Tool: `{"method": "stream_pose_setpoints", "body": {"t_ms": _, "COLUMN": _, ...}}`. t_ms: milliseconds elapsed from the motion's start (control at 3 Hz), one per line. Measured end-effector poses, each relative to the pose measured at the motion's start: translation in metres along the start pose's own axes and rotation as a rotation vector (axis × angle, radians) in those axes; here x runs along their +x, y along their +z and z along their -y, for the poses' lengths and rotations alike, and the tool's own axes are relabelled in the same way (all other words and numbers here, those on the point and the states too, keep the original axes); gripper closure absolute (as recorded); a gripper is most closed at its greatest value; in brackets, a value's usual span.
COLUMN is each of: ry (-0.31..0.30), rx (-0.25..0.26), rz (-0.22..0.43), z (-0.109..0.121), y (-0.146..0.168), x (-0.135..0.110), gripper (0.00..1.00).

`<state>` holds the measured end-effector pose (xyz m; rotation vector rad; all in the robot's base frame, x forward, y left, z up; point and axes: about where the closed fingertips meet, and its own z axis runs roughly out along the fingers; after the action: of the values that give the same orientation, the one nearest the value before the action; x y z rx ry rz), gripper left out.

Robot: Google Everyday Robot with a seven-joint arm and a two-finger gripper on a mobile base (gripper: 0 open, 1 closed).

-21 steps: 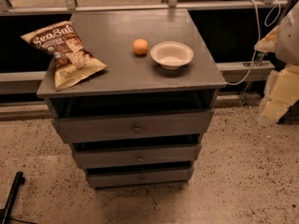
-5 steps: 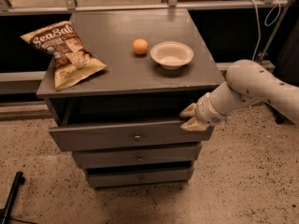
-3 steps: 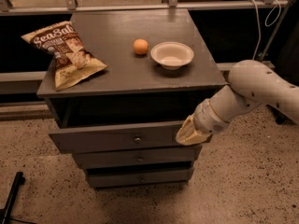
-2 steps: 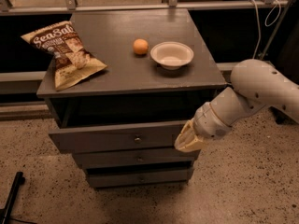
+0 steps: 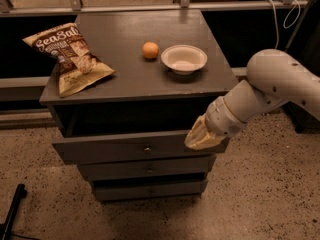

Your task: Open top drawer

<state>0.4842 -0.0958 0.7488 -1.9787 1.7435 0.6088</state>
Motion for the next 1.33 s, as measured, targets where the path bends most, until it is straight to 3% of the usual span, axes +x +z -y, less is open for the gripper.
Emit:
{"method": "stream_pose_setpoints", "body": {"t_ms": 1000, "ry": 0.058, "rx": 0.192, "rz": -0.158, "z": 0.05, "y": 0.02, "x": 0.056, "gripper": 1.0}}
{"method": "stream_pose_setpoints", "body": {"t_ms": 1333, "ry": 0.066, "rx": 0.257, "rz": -0.164, "z": 0.076, "y": 0.007, "x": 0.06, "gripper": 1.0}}
